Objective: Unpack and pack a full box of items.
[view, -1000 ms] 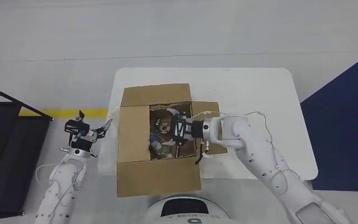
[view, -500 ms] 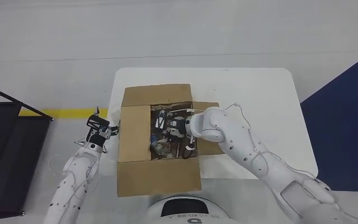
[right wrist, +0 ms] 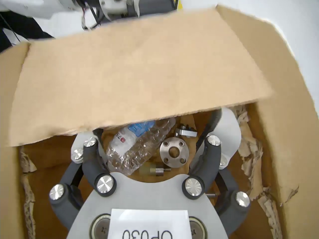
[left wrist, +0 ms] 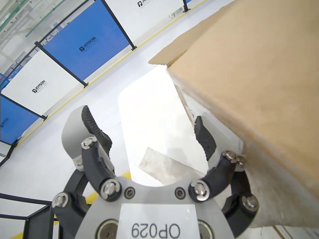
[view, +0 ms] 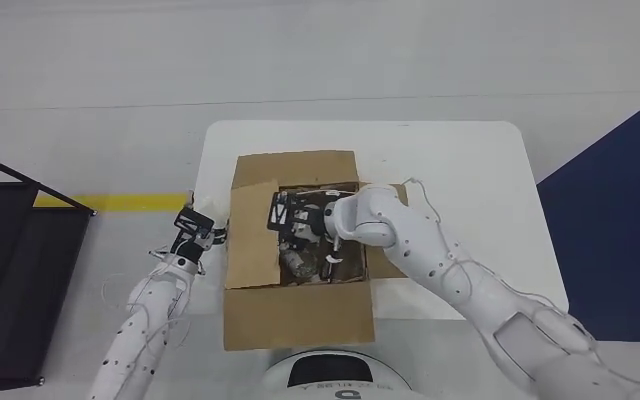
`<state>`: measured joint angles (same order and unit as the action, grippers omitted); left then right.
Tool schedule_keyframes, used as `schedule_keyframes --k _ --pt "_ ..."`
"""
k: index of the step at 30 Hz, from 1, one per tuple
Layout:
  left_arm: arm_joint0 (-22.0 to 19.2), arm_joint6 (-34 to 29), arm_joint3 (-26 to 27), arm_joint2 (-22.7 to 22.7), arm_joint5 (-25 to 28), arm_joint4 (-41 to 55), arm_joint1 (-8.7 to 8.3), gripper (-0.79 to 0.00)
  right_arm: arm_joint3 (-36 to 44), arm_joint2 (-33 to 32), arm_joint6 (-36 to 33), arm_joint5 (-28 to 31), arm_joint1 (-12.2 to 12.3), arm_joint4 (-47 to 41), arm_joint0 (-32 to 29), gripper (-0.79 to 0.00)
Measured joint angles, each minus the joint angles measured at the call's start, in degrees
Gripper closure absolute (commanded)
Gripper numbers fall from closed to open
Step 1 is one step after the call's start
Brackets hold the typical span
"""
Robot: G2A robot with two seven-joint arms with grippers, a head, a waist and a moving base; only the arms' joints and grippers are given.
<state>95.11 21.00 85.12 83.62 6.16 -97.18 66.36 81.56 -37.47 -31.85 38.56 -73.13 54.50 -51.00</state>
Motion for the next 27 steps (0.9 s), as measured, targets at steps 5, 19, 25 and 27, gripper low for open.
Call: schedule_keyframes --k 5,19,25,27 --pt "0.0 0.8 -0.4 0.8 0.2 1.0 -0.05 -0.785 2.8 -2.1 1.3 3.3 0.8 -1.2 -1.2 -0.551" --pt "6.9 10.8 1.5 17.1 3.2 16.8 -1.17 -0.785 8.3 8.0 -4.0 -6.1 -4.5 1.6 6.8 -0.566" --pt "10.9 13.5 3.0 21.2 8.8 21.8 -1.33 -0.785 0.5 14.8 -2.8 -9.2 -10.2 1.2 13.6 -0.643" --pt "10.9 13.4 2.6 21.5 9.5 22.1 -1.33 -0.785 -3.9 16.8 -3.3 -9.6 -12.6 -0.7 15.8 -0.637"
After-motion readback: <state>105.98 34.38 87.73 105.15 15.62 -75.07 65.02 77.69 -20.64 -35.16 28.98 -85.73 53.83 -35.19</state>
